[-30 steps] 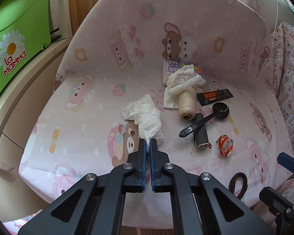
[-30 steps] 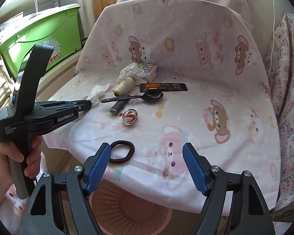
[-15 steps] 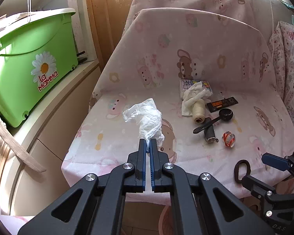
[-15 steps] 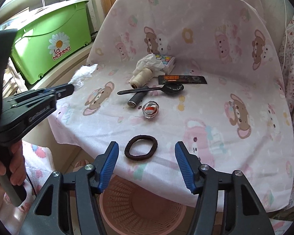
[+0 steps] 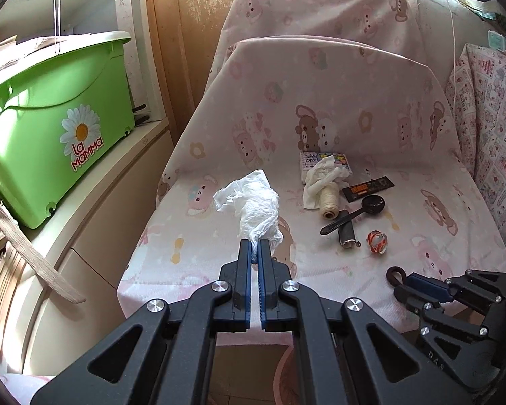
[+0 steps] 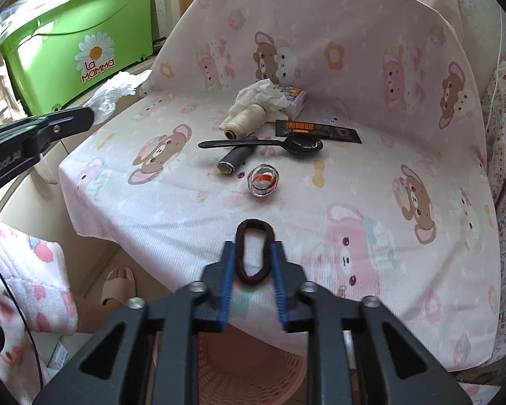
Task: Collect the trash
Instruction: 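Carry the tissue and hair tie down over the pink wastebasket with both tools, then open both tools to drop the tissue and hair tie into the basket, then raise both tools back toward the items on the chair seat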
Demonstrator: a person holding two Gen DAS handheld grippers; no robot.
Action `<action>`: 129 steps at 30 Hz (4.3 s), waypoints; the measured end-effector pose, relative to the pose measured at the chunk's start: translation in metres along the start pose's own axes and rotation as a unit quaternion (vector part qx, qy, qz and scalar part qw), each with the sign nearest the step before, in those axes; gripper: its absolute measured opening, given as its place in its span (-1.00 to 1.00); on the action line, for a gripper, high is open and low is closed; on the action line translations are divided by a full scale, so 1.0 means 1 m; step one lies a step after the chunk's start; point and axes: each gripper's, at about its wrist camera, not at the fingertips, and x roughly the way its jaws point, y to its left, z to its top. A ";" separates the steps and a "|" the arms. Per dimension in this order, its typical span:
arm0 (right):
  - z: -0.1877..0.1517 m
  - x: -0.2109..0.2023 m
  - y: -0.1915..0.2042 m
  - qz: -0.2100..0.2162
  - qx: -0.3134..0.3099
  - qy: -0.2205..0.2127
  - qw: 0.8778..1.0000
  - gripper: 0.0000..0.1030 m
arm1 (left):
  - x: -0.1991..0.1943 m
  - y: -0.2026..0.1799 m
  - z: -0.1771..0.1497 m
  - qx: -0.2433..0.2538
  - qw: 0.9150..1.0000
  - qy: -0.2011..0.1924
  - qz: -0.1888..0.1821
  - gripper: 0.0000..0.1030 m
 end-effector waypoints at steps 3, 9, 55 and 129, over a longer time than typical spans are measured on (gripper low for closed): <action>0.001 -0.001 -0.012 0.027 0.035 0.005 0.999 -0.82 | -0.006 0.000 -0.002 -0.001 1.000 0.005 -0.010 -0.94; -0.001 -0.016 -0.032 0.059 0.086 0.001 0.995 -0.84 | -0.017 0.004 -0.012 -0.025 0.997 0.035 -0.069 -0.94; -0.097 0.045 -0.008 0.057 0.115 0.167 0.978 -0.84 | 0.087 -0.056 -0.153 -0.037 0.912 0.381 -0.145 -0.92; 0.025 -0.005 -0.069 -0.066 0.063 -0.035 0.995 0.29 | 0.077 -0.015 0.022 -0.036 0.987 0.121 -0.100 0.45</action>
